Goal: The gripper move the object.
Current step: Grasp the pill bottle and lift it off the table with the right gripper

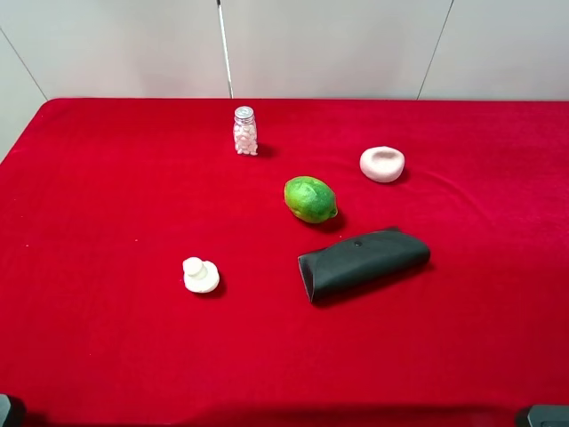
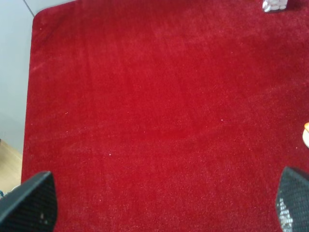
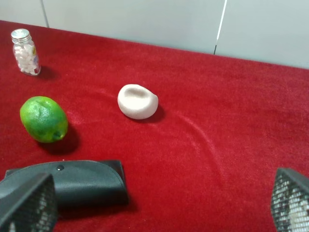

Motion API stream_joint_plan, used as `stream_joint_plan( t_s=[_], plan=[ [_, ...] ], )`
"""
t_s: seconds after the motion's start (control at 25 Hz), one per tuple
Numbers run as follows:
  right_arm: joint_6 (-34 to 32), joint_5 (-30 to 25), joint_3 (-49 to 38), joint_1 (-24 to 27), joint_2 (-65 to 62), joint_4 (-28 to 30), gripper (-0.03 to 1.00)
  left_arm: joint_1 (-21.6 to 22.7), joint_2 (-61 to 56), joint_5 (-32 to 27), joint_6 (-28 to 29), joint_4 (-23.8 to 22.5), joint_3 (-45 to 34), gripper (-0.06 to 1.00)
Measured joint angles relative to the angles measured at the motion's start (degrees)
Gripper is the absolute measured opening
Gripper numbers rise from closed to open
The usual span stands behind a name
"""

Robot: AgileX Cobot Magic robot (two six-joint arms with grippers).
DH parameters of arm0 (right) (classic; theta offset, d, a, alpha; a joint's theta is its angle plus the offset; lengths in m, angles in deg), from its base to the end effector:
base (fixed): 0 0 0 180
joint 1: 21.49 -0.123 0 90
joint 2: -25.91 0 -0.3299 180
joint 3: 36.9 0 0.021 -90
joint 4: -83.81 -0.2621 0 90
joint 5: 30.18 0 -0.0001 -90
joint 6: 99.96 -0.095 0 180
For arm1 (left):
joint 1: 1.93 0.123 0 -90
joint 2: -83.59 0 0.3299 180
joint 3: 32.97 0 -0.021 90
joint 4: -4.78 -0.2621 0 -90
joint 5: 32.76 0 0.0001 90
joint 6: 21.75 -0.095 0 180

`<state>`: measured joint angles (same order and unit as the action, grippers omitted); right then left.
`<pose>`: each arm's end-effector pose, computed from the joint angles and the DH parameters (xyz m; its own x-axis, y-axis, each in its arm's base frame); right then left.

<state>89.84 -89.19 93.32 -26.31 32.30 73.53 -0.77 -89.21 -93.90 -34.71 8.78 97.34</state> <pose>-0.0377 0.0114 0.2837 -0.3990 -0.1108 -0.9102 -0.2533 0.9674 -0.0068 -0.0354 -0.0065 0.2805 -0.4538 0.1818 -0.8724 0.1228 0.9824 0.1408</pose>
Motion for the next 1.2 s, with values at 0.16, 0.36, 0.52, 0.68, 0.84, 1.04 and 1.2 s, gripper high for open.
stream_joint_plan(
  t_s=[0.16,0.36,0.52,0.68,0.84,1.04,1.2],
  plan=[
    [0.0,0.0,0.0,0.0,0.0,0.0,0.69,0.0,0.0,0.0,0.0,0.0,0.0,0.88],
    [0.0,0.0,0.0,0.0,0.0,0.0,0.69,0.0,0.0,0.0,0.0,0.0,0.0,0.88],
    [0.0,0.0,0.0,0.0,0.0,0.0,0.69,0.0,0.0,0.0,0.0,0.0,0.0,0.88],
    [0.0,0.0,0.0,0.0,0.0,0.0,0.69,0.0,0.0,0.0,0.0,0.0,0.0,0.88],
    [0.0,0.0,0.0,0.0,0.0,0.0,0.69,0.0,0.0,0.0,0.0,0.0,0.0,0.88],
    [0.0,0.0,0.0,0.0,0.0,0.0,0.69,0.0,0.0,0.0,0.0,0.0,0.0,0.88],
    [0.0,0.0,0.0,0.0,0.0,0.0,0.69,0.0,0.0,0.0,0.0,0.0,0.0,0.88]
  ],
)
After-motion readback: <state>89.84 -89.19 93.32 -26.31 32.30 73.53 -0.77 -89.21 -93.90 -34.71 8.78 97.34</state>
